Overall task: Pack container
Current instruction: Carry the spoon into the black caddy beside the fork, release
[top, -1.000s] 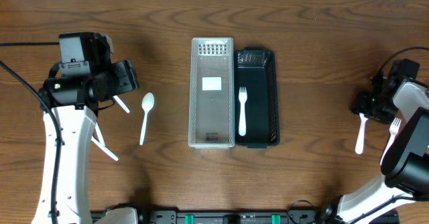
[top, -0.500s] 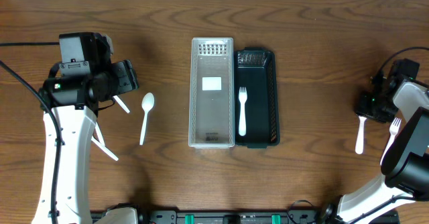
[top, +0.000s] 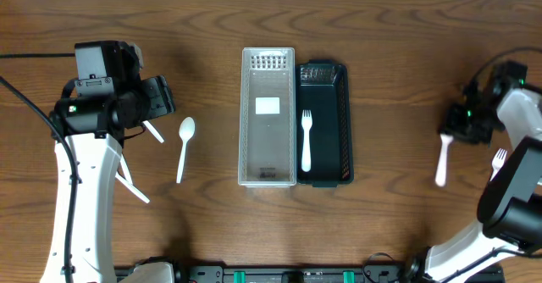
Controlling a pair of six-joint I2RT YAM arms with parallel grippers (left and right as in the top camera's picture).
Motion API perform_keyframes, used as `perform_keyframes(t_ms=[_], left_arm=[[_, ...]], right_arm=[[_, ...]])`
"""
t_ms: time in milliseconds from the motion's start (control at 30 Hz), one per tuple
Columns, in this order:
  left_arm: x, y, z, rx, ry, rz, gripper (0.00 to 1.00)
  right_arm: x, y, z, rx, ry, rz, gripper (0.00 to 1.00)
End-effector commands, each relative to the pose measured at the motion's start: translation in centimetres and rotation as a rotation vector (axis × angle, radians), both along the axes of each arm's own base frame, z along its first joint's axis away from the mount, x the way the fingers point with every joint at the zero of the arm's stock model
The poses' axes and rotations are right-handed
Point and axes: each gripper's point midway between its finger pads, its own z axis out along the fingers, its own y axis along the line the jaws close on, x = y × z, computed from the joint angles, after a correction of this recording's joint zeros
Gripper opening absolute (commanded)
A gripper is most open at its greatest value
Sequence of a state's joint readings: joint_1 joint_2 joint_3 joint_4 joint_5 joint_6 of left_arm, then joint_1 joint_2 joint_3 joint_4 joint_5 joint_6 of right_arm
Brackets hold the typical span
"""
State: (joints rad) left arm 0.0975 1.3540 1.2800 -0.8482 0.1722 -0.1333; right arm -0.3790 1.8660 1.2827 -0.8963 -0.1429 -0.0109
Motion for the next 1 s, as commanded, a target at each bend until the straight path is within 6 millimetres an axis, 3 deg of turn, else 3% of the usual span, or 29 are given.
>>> perform_keyframes(t_ms=[0,133,233,333,433,600,800,900,967], left_arm=[[0.3,0.3,0.7,0.014,-0.019,0.0,0.68],[0.3,0.3,0.7,0.014,-0.019,0.0,0.68],[0.2,0.3,0.7,0.015,-0.019,0.0,0.68],[0.2,0.3,0.7,0.015,-0.016,0.0,0.68],[0.2,0.3,0.7,0.015,-0.015,0.0,0.68],[0.2,0.3,0.7,0.015,-0.015,-0.001,0.68],[0.2,0.3,0.7,0.031,-0.016,-0.026,0.68],[0.2,0.3,0.7,0.031,-0.017,-0.026,0.68],[0.2,0.3,0.7,0.031,-0.018,-0.026,0.68]], right_arm=[[3.8,3.6,7.1,0.002,-0.191,0.068,0.32],[5.7,9.7,13.1,-0.01,-0.328,0.182,0.31],[6.0,15.2,15.6,0.024,-0.393,0.236,0.3],[5.7,20.5,16.0,0.09,-0.4,0.242,0.3],[5.0,24.9,15.0,0.096,-0.378,0.285,0.31],[3.5,27.7,10.6,0.014,-0.256,0.273,0.38],[2.4,29.0,5.5,0.003,-0.104,0.253,0.41],[2.6,29.3,5.1,0.008,-0.109,0.303,0.46],[3.0,29.2,5.8,0.005,-0.135,0.337,0.56]])
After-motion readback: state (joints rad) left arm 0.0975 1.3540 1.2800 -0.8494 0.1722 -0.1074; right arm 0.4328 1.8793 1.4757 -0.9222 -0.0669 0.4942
